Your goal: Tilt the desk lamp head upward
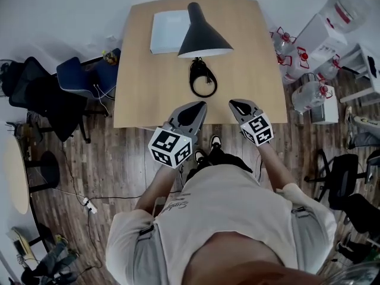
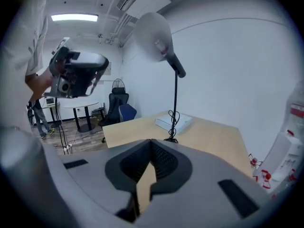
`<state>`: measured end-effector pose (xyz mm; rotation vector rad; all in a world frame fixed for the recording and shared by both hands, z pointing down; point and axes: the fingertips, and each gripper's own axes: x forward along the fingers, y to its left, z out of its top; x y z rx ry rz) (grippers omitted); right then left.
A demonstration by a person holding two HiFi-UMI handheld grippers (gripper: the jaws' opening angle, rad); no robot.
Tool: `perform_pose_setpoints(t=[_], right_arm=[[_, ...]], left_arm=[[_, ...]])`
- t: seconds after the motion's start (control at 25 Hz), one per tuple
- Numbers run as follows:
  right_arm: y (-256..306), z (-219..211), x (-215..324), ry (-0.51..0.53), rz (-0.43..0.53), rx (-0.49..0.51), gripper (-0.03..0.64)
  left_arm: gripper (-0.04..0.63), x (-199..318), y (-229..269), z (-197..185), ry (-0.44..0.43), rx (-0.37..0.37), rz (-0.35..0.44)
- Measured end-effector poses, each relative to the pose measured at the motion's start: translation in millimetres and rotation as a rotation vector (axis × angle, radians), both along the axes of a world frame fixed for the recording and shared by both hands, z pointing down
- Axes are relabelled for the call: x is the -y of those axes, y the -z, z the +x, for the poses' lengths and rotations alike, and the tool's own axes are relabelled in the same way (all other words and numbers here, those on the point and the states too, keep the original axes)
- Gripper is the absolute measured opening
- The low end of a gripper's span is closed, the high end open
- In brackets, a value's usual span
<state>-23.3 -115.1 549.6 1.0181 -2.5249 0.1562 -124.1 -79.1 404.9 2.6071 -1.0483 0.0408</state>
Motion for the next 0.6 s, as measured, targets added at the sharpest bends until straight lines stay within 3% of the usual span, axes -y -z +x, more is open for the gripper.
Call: perform_pose_setpoints(t=[0.28,0.6], right_arm=[[74,-3,-20,-0.007,0.038,0.222,-0.005],[130,-11,-29,0.108,0.180,0.218,-0.005]], left_arm=[[0.016,-16,-2,10,0.008,0.066,0.033],[0.016,-11,20,9,0.092,0.083,0.068]])
